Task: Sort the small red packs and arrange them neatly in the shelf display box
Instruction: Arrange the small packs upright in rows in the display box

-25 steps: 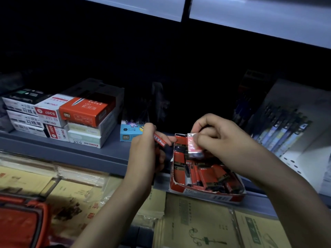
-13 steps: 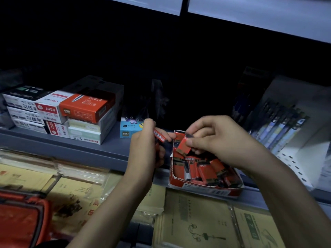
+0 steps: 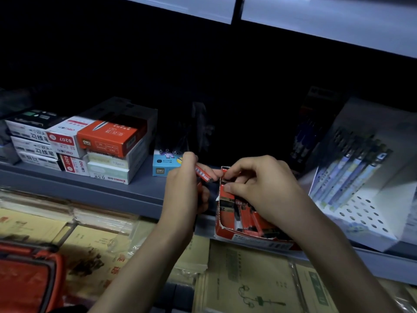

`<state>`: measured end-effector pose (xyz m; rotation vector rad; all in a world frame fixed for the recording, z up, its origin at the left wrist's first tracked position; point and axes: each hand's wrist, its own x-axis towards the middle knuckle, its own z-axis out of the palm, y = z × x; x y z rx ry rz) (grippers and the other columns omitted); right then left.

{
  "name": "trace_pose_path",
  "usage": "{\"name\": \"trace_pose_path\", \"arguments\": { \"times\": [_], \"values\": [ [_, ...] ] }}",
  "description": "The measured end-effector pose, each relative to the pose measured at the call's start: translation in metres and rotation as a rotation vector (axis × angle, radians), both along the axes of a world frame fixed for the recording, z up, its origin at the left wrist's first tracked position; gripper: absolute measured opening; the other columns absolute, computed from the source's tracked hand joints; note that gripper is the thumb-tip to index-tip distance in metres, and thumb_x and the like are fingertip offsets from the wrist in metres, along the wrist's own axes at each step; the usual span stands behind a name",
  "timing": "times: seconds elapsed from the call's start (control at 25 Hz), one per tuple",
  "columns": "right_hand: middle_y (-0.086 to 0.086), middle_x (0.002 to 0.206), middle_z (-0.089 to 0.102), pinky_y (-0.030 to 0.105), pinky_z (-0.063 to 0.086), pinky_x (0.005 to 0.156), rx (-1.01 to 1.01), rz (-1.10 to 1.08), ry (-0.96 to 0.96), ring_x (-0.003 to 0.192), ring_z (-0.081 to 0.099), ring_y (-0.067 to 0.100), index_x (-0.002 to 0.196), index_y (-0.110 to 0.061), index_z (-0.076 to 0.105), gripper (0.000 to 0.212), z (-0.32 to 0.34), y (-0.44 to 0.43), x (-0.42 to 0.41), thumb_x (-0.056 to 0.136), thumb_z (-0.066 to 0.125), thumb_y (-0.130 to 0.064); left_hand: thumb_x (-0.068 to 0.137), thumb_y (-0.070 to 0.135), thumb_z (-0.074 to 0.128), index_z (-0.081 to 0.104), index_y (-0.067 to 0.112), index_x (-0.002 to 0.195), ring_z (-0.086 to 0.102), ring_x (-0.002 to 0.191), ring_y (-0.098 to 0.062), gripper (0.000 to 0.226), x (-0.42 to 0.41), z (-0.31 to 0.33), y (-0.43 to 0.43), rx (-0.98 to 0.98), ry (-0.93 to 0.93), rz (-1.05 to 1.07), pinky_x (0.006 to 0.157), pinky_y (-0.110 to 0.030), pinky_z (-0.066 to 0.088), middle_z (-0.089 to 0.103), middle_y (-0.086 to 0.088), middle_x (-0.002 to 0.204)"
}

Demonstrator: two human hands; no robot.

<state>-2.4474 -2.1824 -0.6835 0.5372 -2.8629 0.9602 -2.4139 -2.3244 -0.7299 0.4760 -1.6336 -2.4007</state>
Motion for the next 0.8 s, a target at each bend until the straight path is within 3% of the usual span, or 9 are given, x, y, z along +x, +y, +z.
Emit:
{"name": "trace_pose_path", "arguments": {
  "times": [0.16, 0.28, 0.4, 0.52, 0.64, 0.8],
  "values": [
    [-0.014, 0.076, 0.07, 0.032, 0.06, 0.075, 0.119, 0.093, -0.005, 0.073, 0.067, 0.002, 0.086, -0.034, 0.076, 0.011, 0.016, 0.008, 0.012, 0.08, 0.084, -0.039, 0.099, 0.034, 0.037, 0.057, 0.014, 0.062, 0.036, 0.048, -0.013, 0.047, 0.002, 0.003, 0.0, 0.016, 0.014, -0.018, 0.044, -0.022, 0.026, 0.081, -0.012, 0.095],
    [-0.015, 0.088, 0.067, 0.034, 0.058, 0.079, 0.412, 0.132, 0.117, 0.087, 0.065, 0.005, 0.102, -0.035, 0.072, 0.023, 0.017, 0.007, 0.021, 0.081, 0.079, -0.043, 0.098, 0.035, 0.038, 0.064, 0.018, 0.05, 0.037, 0.048, -0.013, 0.058, 0.003, 0.003, 0.0, -0.013, 0.004, -0.01, 0.045, -0.023, 0.026, 0.075, -0.027, 0.1],
    [-0.012, 0.097, 0.069, 0.035, 0.056, 0.084, 0.529, 0.124, 0.221, 0.096, 0.065, 0.013, 0.107, -0.032, 0.069, 0.027, 0.018, 0.006, 0.023, 0.085, 0.07, -0.047, 0.098, 0.037, 0.038, 0.069, 0.021, 0.047, 0.035, 0.049, -0.014, 0.061, 0.004, 0.005, 0.002, -0.034, -0.004, 0.002, 0.047, -0.026, 0.025, 0.062, -0.041, 0.115],
    [-0.011, 0.101, 0.068, 0.032, 0.049, 0.09, 0.618, 0.147, 0.323, 0.101, 0.062, 0.014, 0.106, -0.029, 0.066, 0.029, 0.018, 0.006, 0.025, 0.088, 0.061, -0.052, 0.097, 0.036, 0.038, 0.067, 0.021, 0.048, 0.037, 0.048, -0.014, 0.059, 0.004, 0.005, 0.003, -0.057, -0.007, 0.004, 0.048, -0.028, 0.027, 0.07, -0.034, 0.108],
    [-0.015, 0.103, 0.065, 0.031, 0.049, 0.09, 0.582, 0.184, 0.285, 0.101, 0.06, 0.01, 0.108, -0.032, 0.068, 0.028, 0.018, 0.009, 0.024, 0.088, 0.065, -0.052, 0.097, 0.034, 0.038, 0.063, 0.019, 0.051, 0.039, 0.049, -0.014, 0.055, 0.005, 0.006, 0.003, -0.053, 0.001, -0.001, 0.049, -0.028, 0.028, 0.079, -0.016, 0.095],
    [-0.02, 0.085, 0.062, 0.029, 0.052, 0.074, 0.364, 0.087, 0.165, 0.079, 0.059, -0.001, 0.095, -0.035, 0.074, 0.013, 0.033, 0.029, 0.014, 0.089, 0.072, -0.046, 0.1, 0.036, 0.037, 0.06, 0.016, 0.058, 0.037, 0.045, -0.011, 0.052, 0.007, 0.008, 0.001, -0.024, 0.005, -0.016, 0.048, -0.025, 0.027, 0.08, -0.012, 0.097]
  ]
}}
